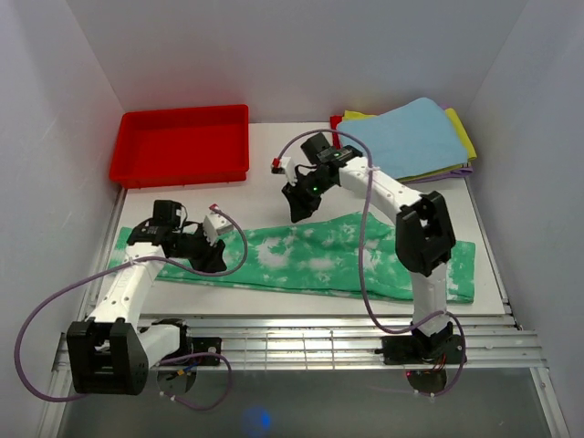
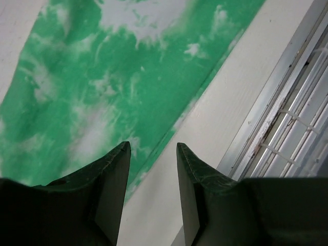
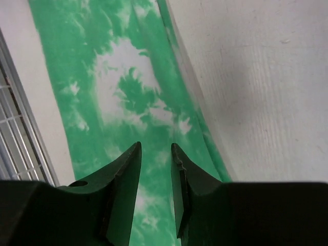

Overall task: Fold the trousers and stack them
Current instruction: Fold the trousers

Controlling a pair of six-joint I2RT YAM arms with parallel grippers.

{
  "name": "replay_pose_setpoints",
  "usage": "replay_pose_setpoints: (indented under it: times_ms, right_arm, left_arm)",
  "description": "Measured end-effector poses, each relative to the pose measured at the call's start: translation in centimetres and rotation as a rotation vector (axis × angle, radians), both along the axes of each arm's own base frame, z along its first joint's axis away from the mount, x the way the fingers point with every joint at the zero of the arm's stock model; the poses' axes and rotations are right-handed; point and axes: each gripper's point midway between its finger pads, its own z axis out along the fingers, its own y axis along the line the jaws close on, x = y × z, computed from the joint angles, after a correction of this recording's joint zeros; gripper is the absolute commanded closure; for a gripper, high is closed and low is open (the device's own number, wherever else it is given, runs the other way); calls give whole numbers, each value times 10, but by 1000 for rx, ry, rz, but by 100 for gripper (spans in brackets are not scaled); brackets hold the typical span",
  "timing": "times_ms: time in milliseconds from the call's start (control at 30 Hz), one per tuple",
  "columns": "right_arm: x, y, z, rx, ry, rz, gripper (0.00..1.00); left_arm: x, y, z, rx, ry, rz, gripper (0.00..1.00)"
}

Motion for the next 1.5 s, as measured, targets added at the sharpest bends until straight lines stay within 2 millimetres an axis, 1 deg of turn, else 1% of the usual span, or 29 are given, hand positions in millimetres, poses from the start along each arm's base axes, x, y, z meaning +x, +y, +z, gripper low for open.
replay_pose_setpoints:
  times_ms: [67, 133, 167, 233, 333, 467, 600, 767, 933, 1067, 1200, 1233, 1333, 1400, 1500]
  right_arm:
    - [2, 9, -31, -38, 50, 0, 65]
    - [0, 12, -59, -79, 96, -7, 66]
    - [-1, 12, -69, -99, 113, -12, 66]
    - [-3, 13, -83, -124, 130, -16, 69]
    - [-4, 12, -94, -149, 128, -30, 69]
    - [-2, 11, -99, -164, 119, -43, 69]
    - [0, 11, -101, -172, 115, -57, 69]
    - [1, 11, -103, -175, 116, -62, 70]
    - [1, 11, -105, -177, 121, -65, 70]
    - [0, 12, -105, -174, 128, -66, 70]
    - [0, 12, -105, -174, 132, -69, 71]
    - [0, 12, -106, -174, 133, -69, 71]
    - [0, 12, -106, -174, 134, -72, 71]
    - [0, 12, -106, -174, 134, -72, 71]
    - [0, 12, -106, -174, 135, -72, 71]
  left_arm:
    - [-7, -13, -9, 35, -6, -75, 52]
    - [-9, -22, -14, 68, -28, -132, 55]
    - [-10, -27, -16, 89, -44, -161, 56]
    - [-11, -35, -21, 126, -70, -212, 56]
    - [-14, -49, -32, 181, -91, -289, 55]
    - [-16, -61, -45, 236, -103, -357, 51]
    - [-14, -65, -54, 280, -111, -379, 49]
    - [-10, -69, -57, 305, -146, -393, 47]
    - [-17, -70, -69, 326, -132, -420, 46]
    - [-20, -71, -74, 332, -120, -432, 46]
    - [-18, -71, -78, 338, -125, -434, 53]
    - [-17, -71, -80, 340, -124, -434, 57]
    - [-15, -72, -82, 346, -123, -429, 64]
    - [-14, -73, -82, 345, -126, -427, 66]
    - [-13, -73, -82, 343, -132, -423, 77]
